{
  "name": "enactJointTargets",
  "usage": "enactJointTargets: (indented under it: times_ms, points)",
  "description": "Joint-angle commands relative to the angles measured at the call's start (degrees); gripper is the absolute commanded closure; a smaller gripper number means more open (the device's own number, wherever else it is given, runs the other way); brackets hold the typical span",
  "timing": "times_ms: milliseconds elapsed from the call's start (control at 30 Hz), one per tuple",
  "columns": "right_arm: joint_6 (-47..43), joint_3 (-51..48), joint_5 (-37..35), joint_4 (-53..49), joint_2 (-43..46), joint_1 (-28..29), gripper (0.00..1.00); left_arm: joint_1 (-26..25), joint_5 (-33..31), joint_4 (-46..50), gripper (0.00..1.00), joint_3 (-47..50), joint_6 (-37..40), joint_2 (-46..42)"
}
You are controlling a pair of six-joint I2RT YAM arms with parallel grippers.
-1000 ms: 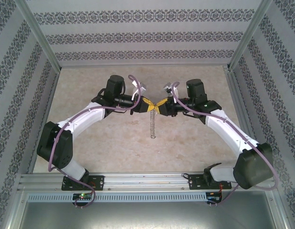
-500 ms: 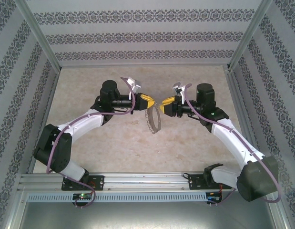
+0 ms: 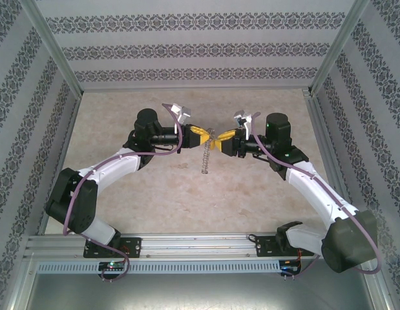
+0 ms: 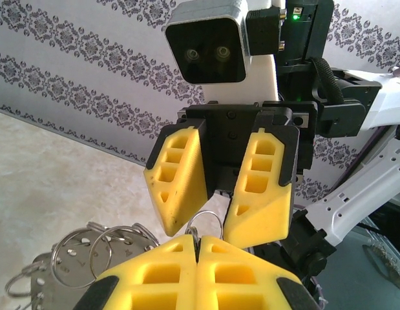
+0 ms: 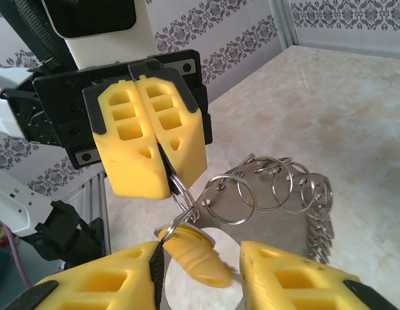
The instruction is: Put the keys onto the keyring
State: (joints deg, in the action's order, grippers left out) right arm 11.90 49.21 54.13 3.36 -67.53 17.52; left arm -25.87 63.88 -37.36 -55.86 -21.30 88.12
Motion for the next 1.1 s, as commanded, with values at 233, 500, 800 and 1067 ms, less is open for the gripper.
enactJointTargets:
  times_ms: [233, 500, 800, 1067]
  points:
    - [0.2, -0.3, 1.5, 0.8, 3.4, 1.0, 0.72, -0.6, -0.1, -1.7, 1.0, -0.1, 1.8, -1.3]
    - [1.9, -0.6, -0.7, 1.9, 4.0, 1.1, 0.64, -0.5, 0.0, -1.3, 1.0, -0.1, 2.1, -1.3]
    - [2.3, 2.0, -1.3, 2.7, 0.4, 2.6, 0.66, -0.5, 0.1, -1.4, 1.0, 0.0, 2.0, -1.4]
    - [0.9, 1.8, -2.6, 1.1, -0.1, 2.8, 0.96, -0.5, -0.3, -1.7, 1.0, 0.3, 2.0, -1.6]
